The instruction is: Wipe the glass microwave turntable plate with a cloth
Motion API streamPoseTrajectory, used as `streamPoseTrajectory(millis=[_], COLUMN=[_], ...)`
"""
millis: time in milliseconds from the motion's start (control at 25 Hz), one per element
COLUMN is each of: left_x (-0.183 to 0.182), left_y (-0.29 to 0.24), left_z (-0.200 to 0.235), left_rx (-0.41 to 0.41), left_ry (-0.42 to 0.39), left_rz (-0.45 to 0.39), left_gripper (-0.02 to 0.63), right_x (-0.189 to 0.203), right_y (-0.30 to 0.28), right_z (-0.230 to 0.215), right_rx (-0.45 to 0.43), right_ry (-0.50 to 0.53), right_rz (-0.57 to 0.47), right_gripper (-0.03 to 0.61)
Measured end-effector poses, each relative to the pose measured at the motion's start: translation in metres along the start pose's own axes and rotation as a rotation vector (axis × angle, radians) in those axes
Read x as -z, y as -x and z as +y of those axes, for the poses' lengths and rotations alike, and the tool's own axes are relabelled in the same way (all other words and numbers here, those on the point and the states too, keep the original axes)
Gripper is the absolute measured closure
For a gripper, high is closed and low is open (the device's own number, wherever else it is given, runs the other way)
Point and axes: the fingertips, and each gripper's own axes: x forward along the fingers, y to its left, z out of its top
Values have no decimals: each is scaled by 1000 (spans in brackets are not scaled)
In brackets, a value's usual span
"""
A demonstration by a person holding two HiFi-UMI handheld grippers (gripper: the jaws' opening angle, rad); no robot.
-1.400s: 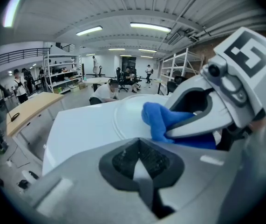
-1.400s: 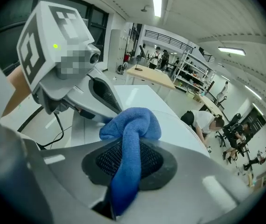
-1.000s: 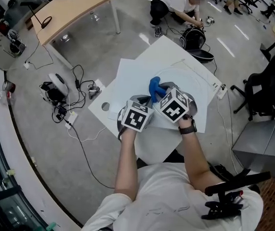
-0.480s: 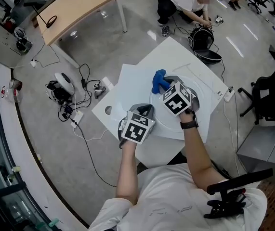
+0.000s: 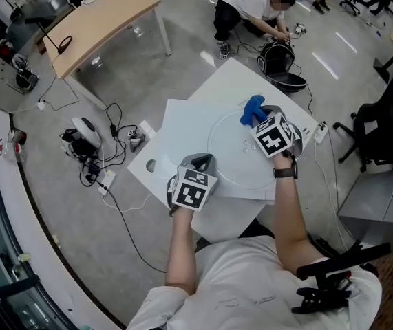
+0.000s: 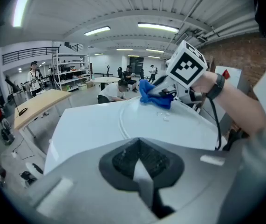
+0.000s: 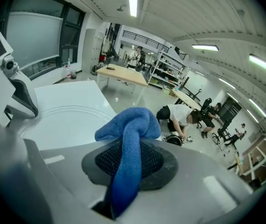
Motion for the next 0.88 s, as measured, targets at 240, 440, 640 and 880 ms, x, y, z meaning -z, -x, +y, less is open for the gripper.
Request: streamPoseTrajectory(millis=[240, 440, 640, 880], left_x=[-3, -11, -12, -9], left_y=[-6, -5, -5, -3], left_z=[2, 2, 5, 5], left_rx=[-19, -14, -19, -30], left_ry=[-53, -88, -99, -96], left_rz=[-20, -31, -42, -28], left_gripper=[612, 612, 612, 612], right_x=[48, 83, 101, 110], right_y=[29, 60, 82, 108], right_z=[-27, -29, -9, 29], right_rx=[103, 133, 104, 36], right_ry=[-63, -123, -156, -97], right_rz=[64, 83, 61, 94], right_gripper=[500, 499, 500, 500])
